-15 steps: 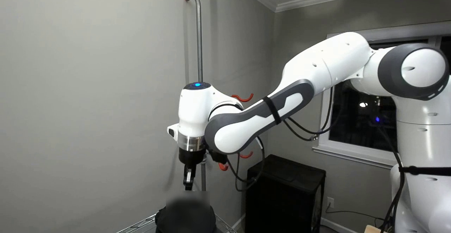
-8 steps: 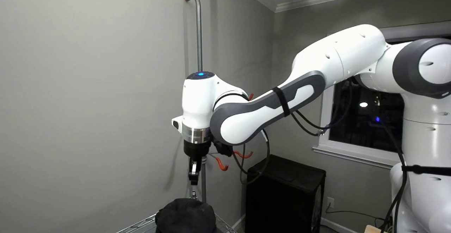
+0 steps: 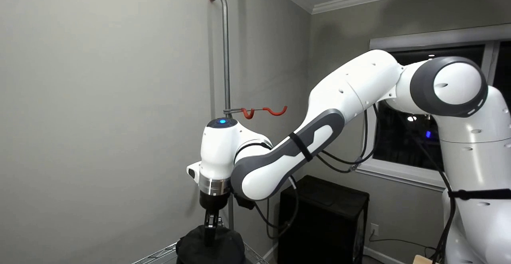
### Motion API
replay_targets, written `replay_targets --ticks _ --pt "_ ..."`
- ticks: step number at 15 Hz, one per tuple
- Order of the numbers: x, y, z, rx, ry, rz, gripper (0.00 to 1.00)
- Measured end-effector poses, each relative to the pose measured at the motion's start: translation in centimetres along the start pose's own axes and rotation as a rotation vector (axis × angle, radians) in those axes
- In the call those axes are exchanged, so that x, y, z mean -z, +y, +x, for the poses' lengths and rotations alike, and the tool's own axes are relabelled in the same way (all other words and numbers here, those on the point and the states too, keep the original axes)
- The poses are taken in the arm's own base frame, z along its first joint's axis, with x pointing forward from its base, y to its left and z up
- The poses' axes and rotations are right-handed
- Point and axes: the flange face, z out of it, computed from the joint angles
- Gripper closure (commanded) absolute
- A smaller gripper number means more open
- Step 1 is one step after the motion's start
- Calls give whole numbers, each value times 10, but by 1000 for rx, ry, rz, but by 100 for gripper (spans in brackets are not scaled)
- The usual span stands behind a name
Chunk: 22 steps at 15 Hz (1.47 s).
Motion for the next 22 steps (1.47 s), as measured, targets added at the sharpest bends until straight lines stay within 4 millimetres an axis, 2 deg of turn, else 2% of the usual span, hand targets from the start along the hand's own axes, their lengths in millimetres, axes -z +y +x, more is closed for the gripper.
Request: replay_targets --ticks 1,2,3,7,11,14,16,17,20,22 --pt "-11 -2 1 11 4 12 41" --pt "-21 -4 2 24 5 25 38" --pt "-29 -5 2 35 5 38 40" --pt "-47 -4 0 68 -1 68 67" --pt "-49 -2 1 83 2 80 92" --pt "-47 -1 2 90 6 81 99" --pt "-46 0 3 93 9 80 100" --pt "-46 0 3 94 11 82 96" --pt "-42 2 4 91 15 81 95" --pt "-26 5 5 89 33 66 95"
